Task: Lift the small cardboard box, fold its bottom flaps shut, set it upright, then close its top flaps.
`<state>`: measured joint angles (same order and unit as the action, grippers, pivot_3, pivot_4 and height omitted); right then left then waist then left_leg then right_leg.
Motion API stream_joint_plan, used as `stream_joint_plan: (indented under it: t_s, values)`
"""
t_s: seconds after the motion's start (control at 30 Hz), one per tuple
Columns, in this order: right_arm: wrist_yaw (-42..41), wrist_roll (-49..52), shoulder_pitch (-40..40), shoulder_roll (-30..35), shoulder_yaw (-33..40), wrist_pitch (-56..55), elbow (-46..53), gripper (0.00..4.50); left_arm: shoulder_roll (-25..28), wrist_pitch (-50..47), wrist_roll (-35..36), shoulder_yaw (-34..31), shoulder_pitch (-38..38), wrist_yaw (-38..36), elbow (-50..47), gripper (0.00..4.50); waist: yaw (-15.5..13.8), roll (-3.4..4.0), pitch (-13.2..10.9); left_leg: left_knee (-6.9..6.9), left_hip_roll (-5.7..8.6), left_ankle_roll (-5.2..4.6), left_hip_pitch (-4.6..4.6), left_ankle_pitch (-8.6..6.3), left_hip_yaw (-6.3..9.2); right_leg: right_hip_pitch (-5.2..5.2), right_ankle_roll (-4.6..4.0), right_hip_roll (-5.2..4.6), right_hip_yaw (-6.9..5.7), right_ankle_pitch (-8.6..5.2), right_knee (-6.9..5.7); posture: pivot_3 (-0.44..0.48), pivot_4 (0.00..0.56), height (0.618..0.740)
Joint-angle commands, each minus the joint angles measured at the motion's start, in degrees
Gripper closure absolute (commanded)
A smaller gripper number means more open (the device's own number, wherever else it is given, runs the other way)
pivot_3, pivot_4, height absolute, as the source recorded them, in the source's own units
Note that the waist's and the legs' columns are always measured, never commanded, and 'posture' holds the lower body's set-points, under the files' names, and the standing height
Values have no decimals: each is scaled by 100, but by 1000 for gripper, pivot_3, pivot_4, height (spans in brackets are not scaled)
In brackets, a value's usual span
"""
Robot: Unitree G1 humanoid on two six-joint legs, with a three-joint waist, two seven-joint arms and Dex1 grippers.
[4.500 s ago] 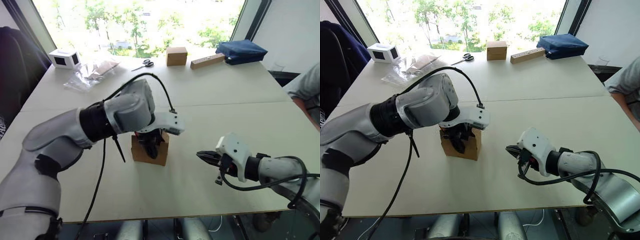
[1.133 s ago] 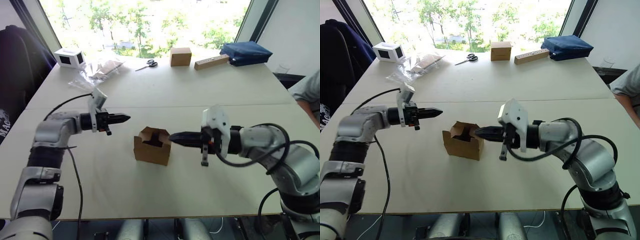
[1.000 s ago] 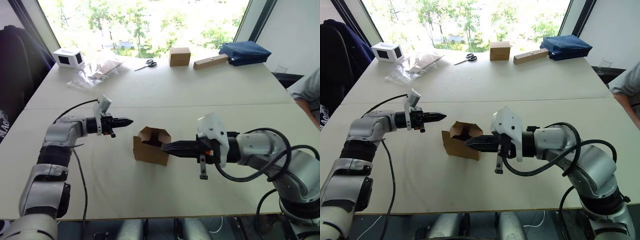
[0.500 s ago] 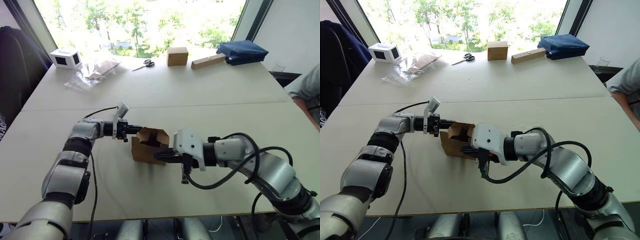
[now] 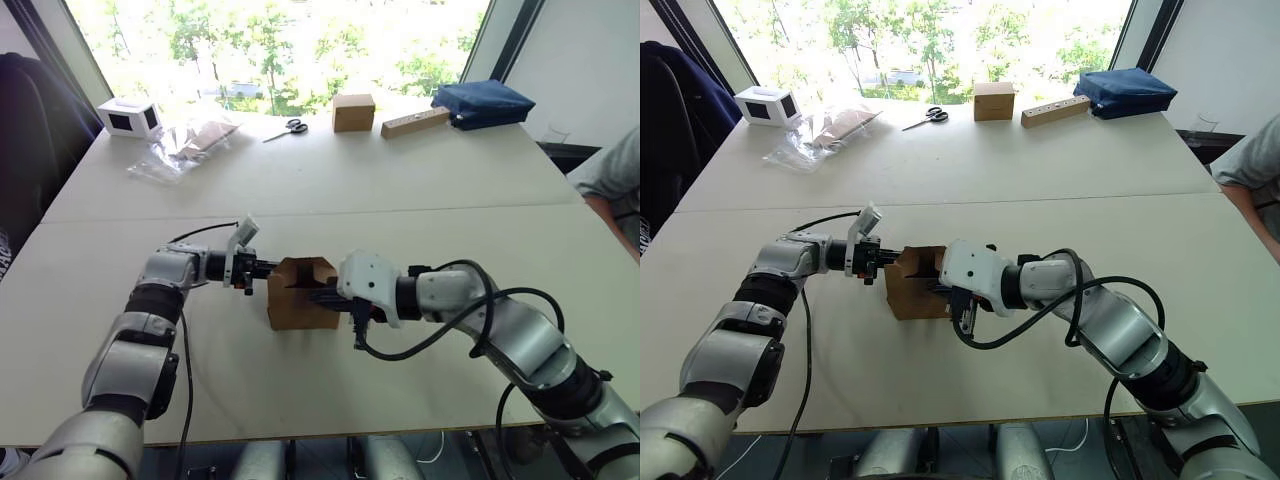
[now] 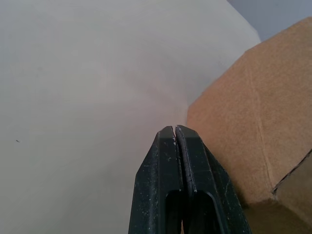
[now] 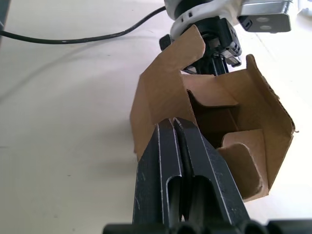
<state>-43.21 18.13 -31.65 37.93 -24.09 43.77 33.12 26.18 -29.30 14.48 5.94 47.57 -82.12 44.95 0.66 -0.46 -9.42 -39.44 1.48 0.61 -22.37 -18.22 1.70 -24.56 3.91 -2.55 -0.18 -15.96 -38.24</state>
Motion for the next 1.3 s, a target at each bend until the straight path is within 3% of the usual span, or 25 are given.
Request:
stream_joint_plan:
  t_s: [0.03, 0.57, 0.73, 1.03, 1.17, 1.3]
  values:
    - [-50, -99, -118, -125, -4, -104, 30, 4500, 65, -72, 101, -117, -81, 23, -328, 4481, 1, 0, 0, 0, 0, 0, 0, 0, 0, 0, 0, 0, 0, 0, 0, 0, 150, 740]
    - [-154, -438, -158, -616, -184, -265, -644, 4500, 71, -248, 193, -170, -307, 298, -781, 4481, 3, 0, 0, 0, 0, 1, 0, 1, 0, -1, 0, -1, 0, 0, -3, 0, 150, 740]
    - [-228, -509, -171, -703, -161, -363, -800, 4500, 385, -326, 362, -616, -405, 674, -1069, 4481, 19, 0, 0, 0, 0, 1, 0, 1, 0, -4, 0, -1, 0, 0, -4, 0, 150, 740]
    - [-343, -401, -115, -835, 26, -546, -988, 4500, 1670, -2523, 1933, -1554, -2042, 1114, -5215, 4481, 14, 2, 1, 15, -2, 7, 1, 3, 0, -10, 0, -12, 3, 0, -5, 0, 150, 740]
    - [-395, -407, -115, -864, 68, -650, -1094, 4500, 1782, -3209, 2623, -1828, -2748, 1551, -6452, 4481, -4, 0, 2, 14, -1, 7, 1, 3, 4, -3, 0, -13, 3, 0, 1, 0, 150, 740]
    - [-441, -402, -129, -888, 114, -701, -1153, 4500, 1594, -3273, 2819, -1706, -3045, 2066, -6862, 4481, -7, 0, 2, 16, -2, 7, 7, 3, 3, -1, -1, -12, 2, 0, 0, 0, 150, 740]
